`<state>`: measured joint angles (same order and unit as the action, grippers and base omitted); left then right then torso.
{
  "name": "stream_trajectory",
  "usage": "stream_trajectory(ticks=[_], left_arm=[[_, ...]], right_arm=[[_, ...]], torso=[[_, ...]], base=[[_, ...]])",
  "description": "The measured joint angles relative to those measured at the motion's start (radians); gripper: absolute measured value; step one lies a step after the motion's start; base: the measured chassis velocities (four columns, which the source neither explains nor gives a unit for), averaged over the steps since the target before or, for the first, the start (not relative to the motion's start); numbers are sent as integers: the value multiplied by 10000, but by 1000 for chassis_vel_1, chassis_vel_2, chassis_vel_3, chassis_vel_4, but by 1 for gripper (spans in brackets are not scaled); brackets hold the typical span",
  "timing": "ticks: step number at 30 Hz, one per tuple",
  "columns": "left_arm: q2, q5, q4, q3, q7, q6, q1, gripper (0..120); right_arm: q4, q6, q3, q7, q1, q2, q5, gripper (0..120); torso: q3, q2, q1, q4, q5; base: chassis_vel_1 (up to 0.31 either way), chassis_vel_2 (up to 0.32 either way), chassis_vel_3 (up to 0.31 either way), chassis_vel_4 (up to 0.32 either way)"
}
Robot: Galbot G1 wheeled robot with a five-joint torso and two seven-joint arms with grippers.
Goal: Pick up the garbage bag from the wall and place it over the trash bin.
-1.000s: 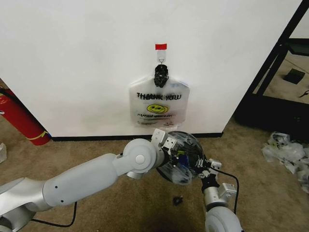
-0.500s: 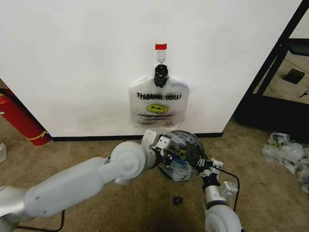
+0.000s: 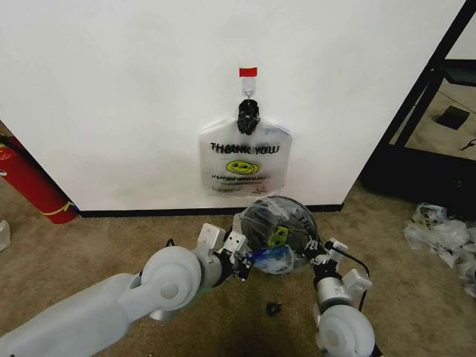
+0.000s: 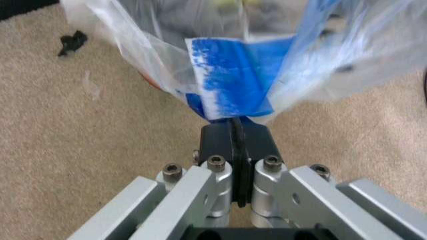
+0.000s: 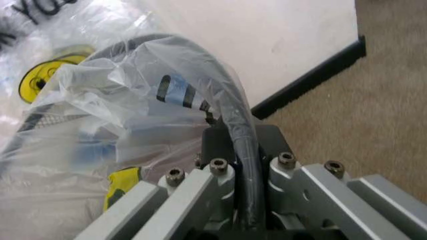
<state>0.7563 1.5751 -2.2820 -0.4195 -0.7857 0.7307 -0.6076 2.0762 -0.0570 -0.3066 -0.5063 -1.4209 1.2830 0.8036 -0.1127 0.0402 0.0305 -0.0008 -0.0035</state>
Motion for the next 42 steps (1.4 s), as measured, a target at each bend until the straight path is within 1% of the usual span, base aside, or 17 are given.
stream_trajectory(ticks=[4, 6, 9, 11, 12, 17, 21, 25, 26, 30, 32, 33, 35, 36, 38, 41, 42], left_arm=[[-25, -256, -71, 47, 78, -5, -309, 0], [46, -651, -37, 3, 167, -25, -639, 0], [132, -871, 55, -63, 212, -38, -784, 0], [313, -1196, 258, -186, 286, -62, -979, 0], [567, -1875, 710, -346, 522, -83, -1218, 0], [768, -2260, 1118, -403, 632, -82, -1281, 0], [1082, -3133, 1784, -523, 939, -118, -1465, 0], [1246, -3554, 2028, -530, 1026, -193, -1676, 0], [1233, -3661, 1995, -523, 1050, -219, -1751, 0], [985, -3919, 1413, -406, 1140, -274, -2017, 0], [743, -4269, 876, -299, 1244, -317, -2180, 11], [635, -4403, 668, -245, 1262, -325, -2230, 13], [384, -4593, 206, -72, 1281, -306, -2374, 21], [384, -4593, 206, -72, 1281, -306, -2374, 21], [38, -4665, -393, 288, 1294, -219, -2652, 33], [-393, -4681, -1153, 875, 1297, -170, -3155, 46], [-393, -4681, -1153, 875, 1297, -170, -3155, 46]], right_arm=[[102, -126, -48, -128, 22, 5, 460, 0], [255, -266, -63, -232, 10, 36, 845, 0], [359, -355, -73, -294, -5, 58, 1052, 0], [480, -445, -83, -343, -34, 73, 1241, 0], [579, -530, -114, -415, -74, 48, 1392, 0], [611, -568, -192, -502, -87, -29, 1509, 0], [612, -597, -229, -579, -45, -53, 1633, 0], [578, -603, -230, -615, -9, -51, 1643, 0], [560, -603, -231, -626, -3, -55, 1643, 0], [509, -603, -241, -659, 29, -90, 1639, 0], [432, -603, -244, -687, 77, -109, 1636, 0], [403, -603, -244, -697, 99, -108, 1636, 0], [311, -601, -243, -733, 173, -101, 1636, 0], [311, -601, -243, -733, 173, -101, 1636, 0], [179, -598, -231, -763, 277, -79, 1639, 0], [15, -595, -215, -768, 372, -81, 1637, 0], [15, -595, -215, -768, 372, -81, 1637, 0]], torso=[[0, 0, 0, 0, 0], [0, 0, 0, 0, 0], [0, 0, 0, 1, -1], [0, 0, 0, 0, 0], [0, 0, 1, 0, 0], [0, 0, 1, -1, 1], [0, 0, 1, 0, -2], [-1, -3, 1, -2, -2], [-1, -3, 1, -1, -2], [0, -3, 1, 1, 0], [0, -3, 1, 0, -1], [0, -2, 1, 0, 0], [0, -3, 1, -1, 0], [0, -3, 1, -1, 0], [0, -3, 1, 0, 0], [0, -2, 1, 2, -1], [0, -2, 1, 2, -1]], base=[[0, 0, 0, 0], [0, 0, 0, 0], [0, 0, 0, 0], [0, 0, 0, 0], [0, 0, 0, 0], [0, 0, 0, 0], [0, 0, 0, 0], [0, 0, 0, 0], [0, 0, 0, 0], [0, 0, 0, 0], [0, 0, 0, 0], [0, 0, 0, 0], [0, 0, 0, 0], [0, 0, 0, 0], [0, 0, 0, 0], [0, 0, 0, 0], [0, 0, 0, 0]])
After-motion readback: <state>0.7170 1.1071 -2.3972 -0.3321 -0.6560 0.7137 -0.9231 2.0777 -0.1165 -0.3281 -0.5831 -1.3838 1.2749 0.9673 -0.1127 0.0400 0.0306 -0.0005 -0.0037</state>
